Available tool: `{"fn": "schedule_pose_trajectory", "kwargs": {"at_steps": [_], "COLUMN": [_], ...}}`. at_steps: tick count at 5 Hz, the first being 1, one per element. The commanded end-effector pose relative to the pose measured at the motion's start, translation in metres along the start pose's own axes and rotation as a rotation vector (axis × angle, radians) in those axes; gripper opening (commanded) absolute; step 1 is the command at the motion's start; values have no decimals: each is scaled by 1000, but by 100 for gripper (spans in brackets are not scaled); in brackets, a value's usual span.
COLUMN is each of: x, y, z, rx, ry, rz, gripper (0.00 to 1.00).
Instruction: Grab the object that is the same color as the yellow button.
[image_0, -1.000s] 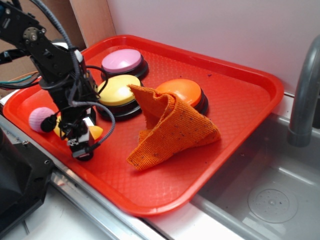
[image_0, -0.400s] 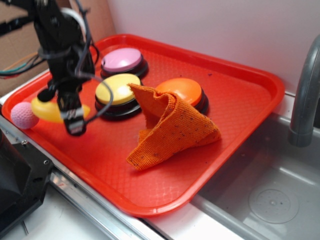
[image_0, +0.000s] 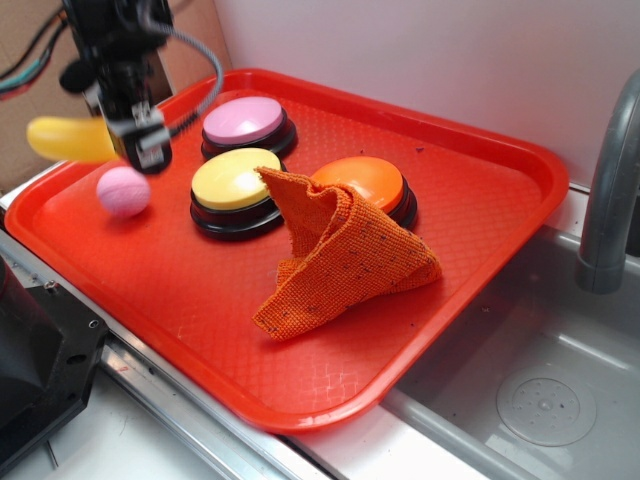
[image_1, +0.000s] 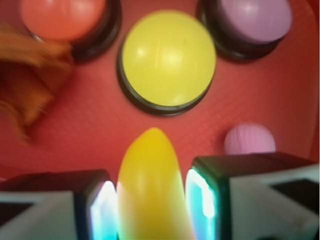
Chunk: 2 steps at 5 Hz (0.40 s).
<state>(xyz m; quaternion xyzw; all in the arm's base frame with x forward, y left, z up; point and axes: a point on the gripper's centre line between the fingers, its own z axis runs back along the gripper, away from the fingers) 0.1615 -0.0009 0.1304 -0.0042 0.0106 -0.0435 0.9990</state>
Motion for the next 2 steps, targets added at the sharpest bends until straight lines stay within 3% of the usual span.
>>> {"fn": "schedule_pose_trajectory", "kwargs": {"at_steps": [1, 2], "x": [7, 6], "y": [11, 17], "z": [62, 61], "rx": [-41, -63], "ry": [-114, -107], "rz": [135, 176], "gripper": [0, 0]}}
